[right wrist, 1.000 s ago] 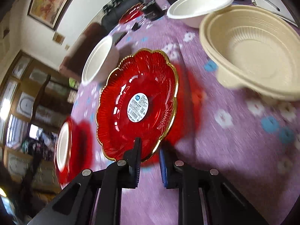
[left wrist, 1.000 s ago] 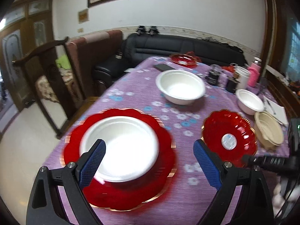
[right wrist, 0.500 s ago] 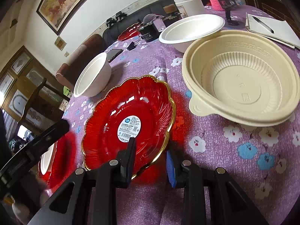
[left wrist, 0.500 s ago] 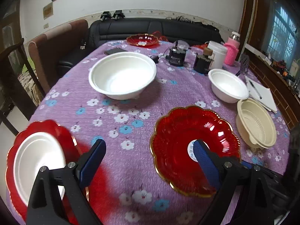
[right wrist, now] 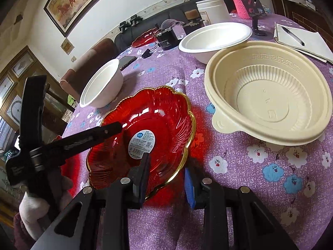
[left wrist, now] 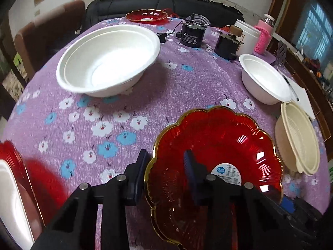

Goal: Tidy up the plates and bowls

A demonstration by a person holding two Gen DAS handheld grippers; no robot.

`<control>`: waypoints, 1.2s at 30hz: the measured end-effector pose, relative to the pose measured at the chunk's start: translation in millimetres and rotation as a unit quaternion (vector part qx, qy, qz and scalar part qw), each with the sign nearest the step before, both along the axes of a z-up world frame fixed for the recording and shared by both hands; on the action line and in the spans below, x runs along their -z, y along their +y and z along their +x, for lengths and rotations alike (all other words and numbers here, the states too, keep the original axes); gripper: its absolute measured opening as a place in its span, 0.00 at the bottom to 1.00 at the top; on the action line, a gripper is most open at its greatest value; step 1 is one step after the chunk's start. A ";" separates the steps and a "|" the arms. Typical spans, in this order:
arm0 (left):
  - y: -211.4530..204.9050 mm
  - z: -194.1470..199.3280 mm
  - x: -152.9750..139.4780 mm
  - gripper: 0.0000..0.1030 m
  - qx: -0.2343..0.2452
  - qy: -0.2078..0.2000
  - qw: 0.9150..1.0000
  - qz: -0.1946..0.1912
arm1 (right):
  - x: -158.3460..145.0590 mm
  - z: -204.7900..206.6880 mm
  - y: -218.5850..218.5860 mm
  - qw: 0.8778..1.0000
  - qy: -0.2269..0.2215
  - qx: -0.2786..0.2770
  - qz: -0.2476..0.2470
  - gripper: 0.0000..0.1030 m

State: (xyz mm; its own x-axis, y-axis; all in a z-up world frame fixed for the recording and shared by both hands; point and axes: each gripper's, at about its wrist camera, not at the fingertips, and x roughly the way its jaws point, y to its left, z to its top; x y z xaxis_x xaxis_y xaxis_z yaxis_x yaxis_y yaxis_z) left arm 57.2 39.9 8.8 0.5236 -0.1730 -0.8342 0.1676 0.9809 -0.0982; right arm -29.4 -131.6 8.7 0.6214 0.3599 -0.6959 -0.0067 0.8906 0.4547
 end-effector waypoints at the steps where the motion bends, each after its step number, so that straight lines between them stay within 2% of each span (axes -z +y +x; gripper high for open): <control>1: 0.0 0.0 0.2 0.33 -0.001 0.000 1.000 -0.001 | 0.0 -0.3 0.0 1.000 0.000 0.002 -0.001 0.30; 3: 1.2 -2.5 0.1 0.28 -0.001 0.000 1.000 0.000 | -0.2 -1.0 -0.7 1.000 -0.002 0.010 -0.012 0.23; 8: 10.0 -14.6 -5.2 0.24 -0.013 0.004 1.000 -0.016 | -2.4 -4.5 -4.9 1.000 -0.010 0.017 -0.008 0.20; 16: 24.9 -42.7 -22.5 0.24 -0.042 -0.025 0.998 -0.033 | -14.1 -15.6 5.4 0.998 -0.051 -0.001 -0.022 0.19; 22: 42.5 -69.3 -37.4 0.24 -0.064 -0.058 0.995 -0.046 | -18.0 -19.5 12.5 0.998 -0.056 -0.024 0.009 0.19; 30: 74.2 -100.0 -59.6 0.24 -0.090 -0.090 0.990 -0.061 | -35.5 -29.4 41.7 0.996 -0.070 -0.051 0.015 0.18; 36: 118.5 -119.7 -73.2 0.24 -0.123 -0.101 0.982 -0.104 | -55.4 -33.4 77.0 0.993 -0.085 -0.084 0.004 0.18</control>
State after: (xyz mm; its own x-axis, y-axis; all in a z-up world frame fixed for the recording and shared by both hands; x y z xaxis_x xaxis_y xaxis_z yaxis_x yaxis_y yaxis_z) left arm -62.5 158.4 82.0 0.7224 -0.1760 -0.6687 -0.0357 0.9563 -0.2903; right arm -62.8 -54.6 64.0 0.6609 0.4735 -0.5822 -0.2320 0.8667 0.4416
